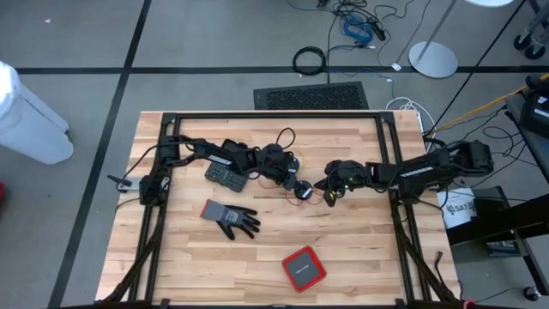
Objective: Coil cords
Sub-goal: Coil the red wire onto the spool
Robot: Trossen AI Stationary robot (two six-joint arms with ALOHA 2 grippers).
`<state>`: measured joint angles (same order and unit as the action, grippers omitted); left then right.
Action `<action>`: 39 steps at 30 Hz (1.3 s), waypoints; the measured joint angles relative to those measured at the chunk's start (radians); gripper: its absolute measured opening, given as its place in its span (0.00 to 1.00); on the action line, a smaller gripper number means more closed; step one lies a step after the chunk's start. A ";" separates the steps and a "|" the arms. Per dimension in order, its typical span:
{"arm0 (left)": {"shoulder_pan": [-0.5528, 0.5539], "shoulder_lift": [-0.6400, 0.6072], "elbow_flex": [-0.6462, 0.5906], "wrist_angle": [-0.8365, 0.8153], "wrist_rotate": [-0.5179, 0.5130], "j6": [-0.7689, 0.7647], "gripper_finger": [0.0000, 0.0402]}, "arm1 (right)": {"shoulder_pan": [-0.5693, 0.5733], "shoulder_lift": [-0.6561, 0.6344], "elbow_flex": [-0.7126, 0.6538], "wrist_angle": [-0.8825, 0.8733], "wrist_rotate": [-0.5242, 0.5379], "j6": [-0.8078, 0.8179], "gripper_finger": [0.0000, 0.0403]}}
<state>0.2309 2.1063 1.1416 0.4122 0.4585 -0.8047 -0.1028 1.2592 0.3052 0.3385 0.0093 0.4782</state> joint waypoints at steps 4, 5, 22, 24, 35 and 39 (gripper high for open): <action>-0.010 0.000 0.000 0.005 0.007 0.006 0.40 | 0.000 0.027 0.000 0.036 0.000 0.006 0.00; -0.011 0.000 0.000 0.006 0.010 0.006 0.39 | 0.000 0.035 0.000 0.050 0.000 0.007 0.00; -0.040 0.000 0.025 0.018 0.012 0.240 0.02 | 0.001 0.051 -0.001 0.099 0.011 -0.015 0.00; -0.043 -0.003 0.026 0.019 0.000 0.301 0.01 | 0.001 0.022 -0.001 0.097 0.006 -0.031 0.00; -0.076 -0.084 0.029 -0.082 -0.083 0.656 0.00 | 0.000 -0.297 0.000 0.040 0.025 -0.150 0.20; -0.111 -0.166 0.029 -0.176 -0.202 0.841 0.00 | 0.000 -0.413 0.000 -0.081 0.049 -0.159 0.25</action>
<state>0.1196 1.9406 1.1709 0.2362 0.2562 0.0366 -0.1032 0.8461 0.3050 0.2575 0.0582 0.3195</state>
